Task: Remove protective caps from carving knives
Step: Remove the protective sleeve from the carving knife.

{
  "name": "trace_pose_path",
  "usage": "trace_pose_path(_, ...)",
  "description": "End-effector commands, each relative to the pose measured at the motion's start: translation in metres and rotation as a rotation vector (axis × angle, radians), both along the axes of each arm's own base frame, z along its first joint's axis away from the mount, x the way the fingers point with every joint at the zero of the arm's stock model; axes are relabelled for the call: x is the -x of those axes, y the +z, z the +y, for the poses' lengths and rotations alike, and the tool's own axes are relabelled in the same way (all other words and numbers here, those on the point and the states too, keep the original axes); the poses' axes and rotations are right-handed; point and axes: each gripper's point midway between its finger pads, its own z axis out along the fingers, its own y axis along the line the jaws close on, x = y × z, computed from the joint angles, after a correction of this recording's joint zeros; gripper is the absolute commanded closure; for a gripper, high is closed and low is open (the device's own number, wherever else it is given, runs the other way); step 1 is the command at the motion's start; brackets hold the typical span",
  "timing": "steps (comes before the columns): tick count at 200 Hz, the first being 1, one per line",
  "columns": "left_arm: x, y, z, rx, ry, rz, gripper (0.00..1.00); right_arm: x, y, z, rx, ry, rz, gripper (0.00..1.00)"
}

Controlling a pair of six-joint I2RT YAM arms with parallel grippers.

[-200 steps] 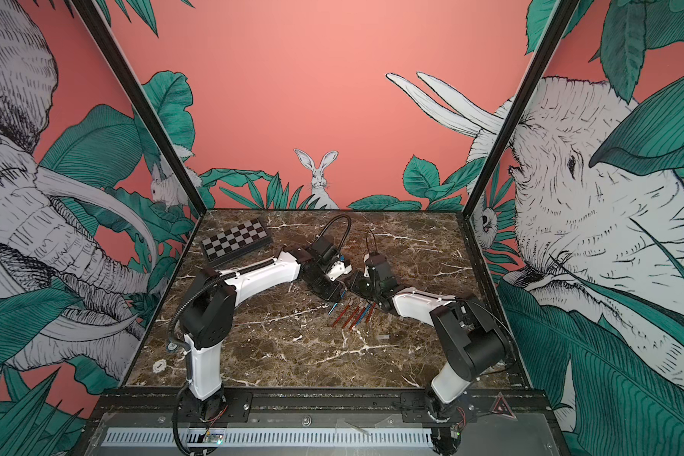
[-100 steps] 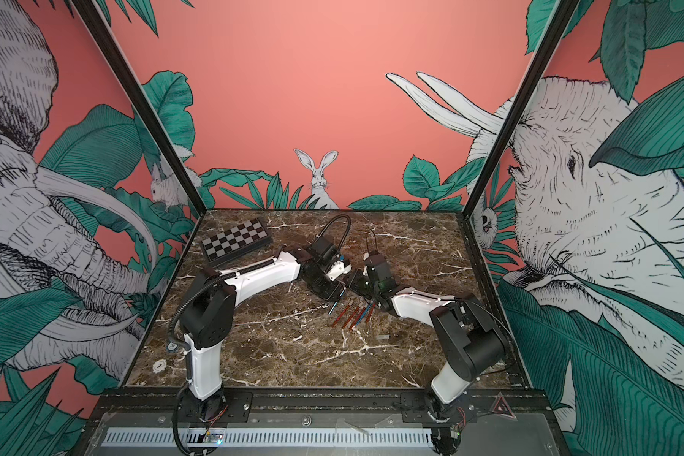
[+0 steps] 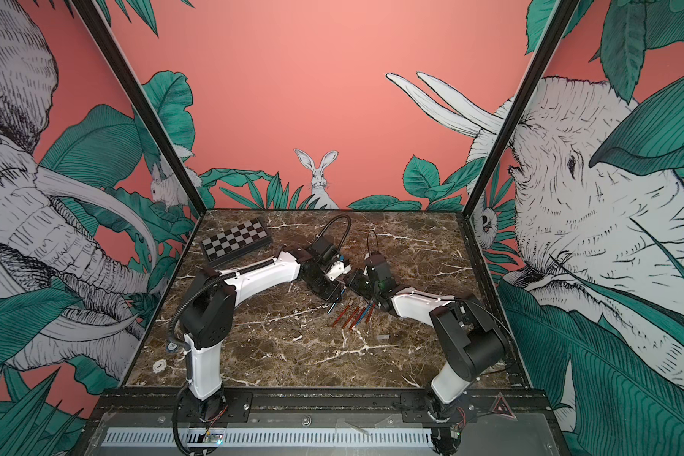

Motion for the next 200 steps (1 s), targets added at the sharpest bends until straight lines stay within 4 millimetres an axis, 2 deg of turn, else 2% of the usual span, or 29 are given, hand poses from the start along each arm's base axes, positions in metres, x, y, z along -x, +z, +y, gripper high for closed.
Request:
trace_pose_path(1,-0.002,0.016,-0.002,0.023,-0.008,-0.023,0.75,-0.003,0.011,0.006,-0.041,-0.001,-0.027,0.98)
trace_pose_path(96,0.0,0.014,-0.002,0.023,-0.01,-0.017,1.0,-0.007,0.011,0.004,-0.033,-0.007,-0.027,0.98)
trace_pose_path(200,0.018,0.008,0.007,0.018,-0.025,0.036,1.0,-0.029,0.005,-0.018,0.091,-0.01,-0.094,0.98)
